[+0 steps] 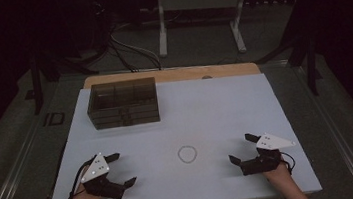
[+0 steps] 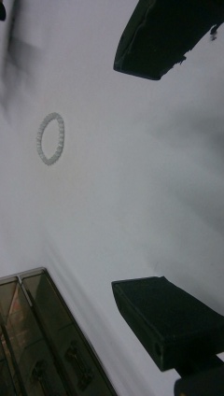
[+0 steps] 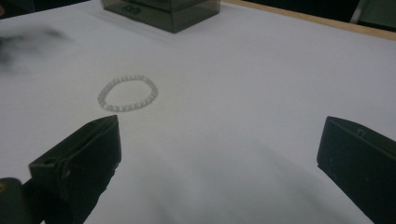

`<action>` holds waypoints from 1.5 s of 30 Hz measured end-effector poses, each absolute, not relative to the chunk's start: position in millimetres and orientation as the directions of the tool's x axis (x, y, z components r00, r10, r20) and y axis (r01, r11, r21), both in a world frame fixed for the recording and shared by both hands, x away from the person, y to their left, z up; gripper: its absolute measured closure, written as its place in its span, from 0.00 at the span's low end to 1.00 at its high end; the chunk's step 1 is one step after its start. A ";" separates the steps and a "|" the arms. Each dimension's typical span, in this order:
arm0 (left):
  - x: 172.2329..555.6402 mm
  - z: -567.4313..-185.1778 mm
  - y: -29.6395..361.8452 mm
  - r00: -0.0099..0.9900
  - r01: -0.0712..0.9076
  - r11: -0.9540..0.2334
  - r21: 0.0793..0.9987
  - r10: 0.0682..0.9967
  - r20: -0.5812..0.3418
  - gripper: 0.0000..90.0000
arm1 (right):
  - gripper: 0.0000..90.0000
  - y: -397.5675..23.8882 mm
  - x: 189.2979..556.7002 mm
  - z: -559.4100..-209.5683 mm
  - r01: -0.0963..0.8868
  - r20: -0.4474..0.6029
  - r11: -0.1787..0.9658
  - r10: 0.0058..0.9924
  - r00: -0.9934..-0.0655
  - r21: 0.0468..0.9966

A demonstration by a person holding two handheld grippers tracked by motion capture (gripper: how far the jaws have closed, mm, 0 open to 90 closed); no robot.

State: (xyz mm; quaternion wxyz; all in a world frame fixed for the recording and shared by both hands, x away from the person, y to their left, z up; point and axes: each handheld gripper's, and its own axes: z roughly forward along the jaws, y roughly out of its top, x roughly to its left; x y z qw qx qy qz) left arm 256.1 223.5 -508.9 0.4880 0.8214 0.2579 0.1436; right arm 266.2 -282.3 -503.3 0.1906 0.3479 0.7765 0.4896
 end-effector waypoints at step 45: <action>272.0 -460.1 206.7 0.861 0.137 -0.479 0.867 0.491 0.134 0.01 | 0.00 -276.7 259.9 -499.3 0.294 0.021 0.277 0.693 -0.720 0.915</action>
